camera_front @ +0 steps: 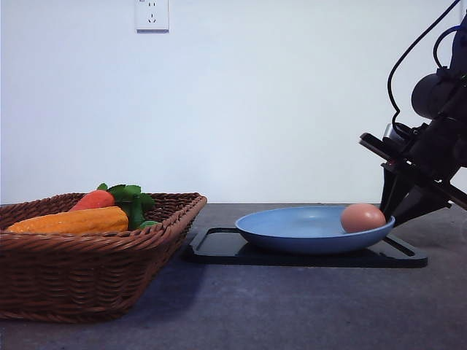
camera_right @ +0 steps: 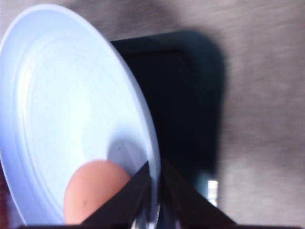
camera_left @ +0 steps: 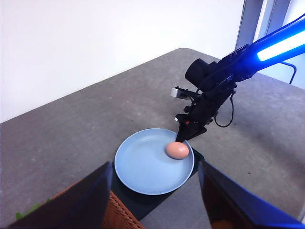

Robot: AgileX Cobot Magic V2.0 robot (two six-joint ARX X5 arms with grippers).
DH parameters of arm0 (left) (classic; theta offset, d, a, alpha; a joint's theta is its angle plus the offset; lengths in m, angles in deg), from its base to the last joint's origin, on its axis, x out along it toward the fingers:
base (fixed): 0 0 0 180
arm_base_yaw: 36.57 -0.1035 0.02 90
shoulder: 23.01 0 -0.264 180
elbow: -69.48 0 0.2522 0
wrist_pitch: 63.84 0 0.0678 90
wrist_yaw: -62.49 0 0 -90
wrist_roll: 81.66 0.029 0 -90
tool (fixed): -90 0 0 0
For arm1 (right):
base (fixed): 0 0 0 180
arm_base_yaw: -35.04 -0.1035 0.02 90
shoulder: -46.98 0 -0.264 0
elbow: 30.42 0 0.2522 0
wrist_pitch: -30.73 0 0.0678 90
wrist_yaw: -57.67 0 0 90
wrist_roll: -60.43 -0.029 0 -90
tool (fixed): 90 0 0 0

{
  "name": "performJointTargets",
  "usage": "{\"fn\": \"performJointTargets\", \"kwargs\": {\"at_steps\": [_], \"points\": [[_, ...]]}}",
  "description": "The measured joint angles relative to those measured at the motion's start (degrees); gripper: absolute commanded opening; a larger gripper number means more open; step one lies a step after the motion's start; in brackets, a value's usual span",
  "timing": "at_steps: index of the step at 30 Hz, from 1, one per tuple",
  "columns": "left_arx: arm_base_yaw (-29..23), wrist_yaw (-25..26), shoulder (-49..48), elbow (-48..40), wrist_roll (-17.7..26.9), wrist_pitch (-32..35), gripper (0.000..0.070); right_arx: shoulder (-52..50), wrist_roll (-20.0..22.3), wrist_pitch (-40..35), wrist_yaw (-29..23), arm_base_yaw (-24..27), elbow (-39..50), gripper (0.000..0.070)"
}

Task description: Transfer egg from basket to plate and serve

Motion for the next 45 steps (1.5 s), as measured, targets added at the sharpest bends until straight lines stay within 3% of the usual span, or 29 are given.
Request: {"fn": "performJointTargets", "kwargs": {"at_steps": [6,11,13,20,28,31,34,37,41,45], "points": [[0.0,-0.1,0.8,0.0,0.0,0.0,0.0376,0.0,0.7,0.1,-0.3,0.0,0.0,0.0012],[0.0,-0.1,0.8,0.0,0.0,0.0,0.0376,0.0,1.0,0.6,-0.3,0.0,0.0,0.0217],[0.0,-0.1,0.9,0.0,0.0,0.0,0.0376,0.0,1.5,0.7,-0.3,0.0,0.0,0.0231],[0.0,-0.1,1.0,0.0,0.0,0.0,0.0376,0.0,2.2,1.9,0.2,0.4,-0.9,0.0231],[0.0,-0.5,1.5,0.0,0.0,0.3,0.0369,-3.2,5.1,11.0,0.1,4.9,-8.4,0.0230],[0.0,-3.7,2.8,0.0,0.6,0.3,0.0300,-6.3,5.8,14.9,0.1,6.7,-12.3,0.0209],[-0.8,-10.1,5.2,0.0,2.1,0.0,0.0194,-11.0,6.5,19.6,0.0,6.9,-13.1,0.0128],[-2.7,-16.3,8.7,0.0,4.1,-0.8,0.0041,-15.2,8.4,24.1,-0.7,5.2,-13.1,0.0032],[-7.4,-18.2,13.9,0.0,6.9,-4.9,0.0000,-20.5,10.7,27.4,-6.9,-0.4,-12.8,0.0000],[-14.2,-18.1,18.3,-0.1,7.3,-10.3,0.0000,-26.8,11.8,28.2,-18.4,-8.1,-12.5,0.0000]]}}
